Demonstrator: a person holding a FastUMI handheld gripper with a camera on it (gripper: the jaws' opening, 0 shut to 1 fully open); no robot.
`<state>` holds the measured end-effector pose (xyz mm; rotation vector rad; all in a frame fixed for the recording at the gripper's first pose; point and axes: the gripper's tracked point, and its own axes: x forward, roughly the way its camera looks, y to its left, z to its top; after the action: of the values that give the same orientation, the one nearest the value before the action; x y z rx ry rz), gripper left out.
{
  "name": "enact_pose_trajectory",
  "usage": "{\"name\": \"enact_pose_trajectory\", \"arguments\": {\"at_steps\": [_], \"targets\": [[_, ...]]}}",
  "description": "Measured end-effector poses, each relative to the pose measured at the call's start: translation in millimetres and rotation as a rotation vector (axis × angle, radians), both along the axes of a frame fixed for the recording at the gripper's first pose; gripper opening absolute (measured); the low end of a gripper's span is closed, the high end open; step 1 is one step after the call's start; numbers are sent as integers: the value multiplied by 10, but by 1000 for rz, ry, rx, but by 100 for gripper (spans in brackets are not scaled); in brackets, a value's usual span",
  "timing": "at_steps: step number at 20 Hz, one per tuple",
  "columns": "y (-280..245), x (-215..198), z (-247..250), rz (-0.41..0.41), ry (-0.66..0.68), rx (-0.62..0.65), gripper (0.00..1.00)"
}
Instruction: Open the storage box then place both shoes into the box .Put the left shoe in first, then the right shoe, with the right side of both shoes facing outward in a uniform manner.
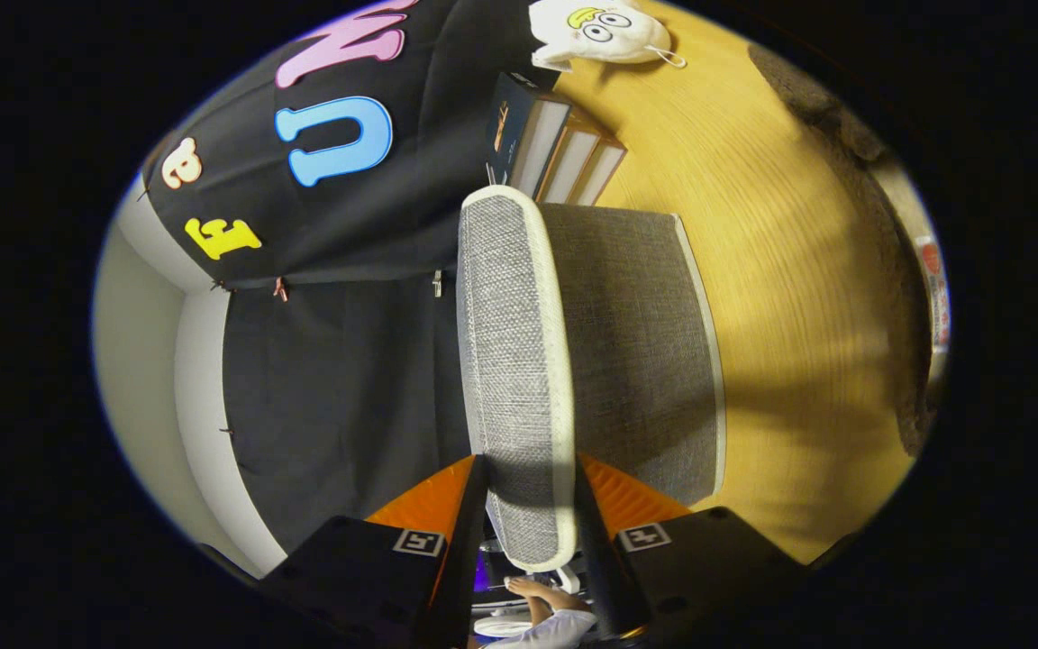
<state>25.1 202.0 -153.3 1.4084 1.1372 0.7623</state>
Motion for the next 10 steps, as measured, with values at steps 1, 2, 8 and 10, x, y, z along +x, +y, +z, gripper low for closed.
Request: {"name": "enact_pose_trajectory", "arguments": {"at_steps": [1,2,8,10], "targets": [[-23,31,28,-9,13,1,48],[-15,14,31,-12,17,-4,26],[7,-118,39,61,61,9,19],[-8,-109,84,51,32,-7,9]]}}
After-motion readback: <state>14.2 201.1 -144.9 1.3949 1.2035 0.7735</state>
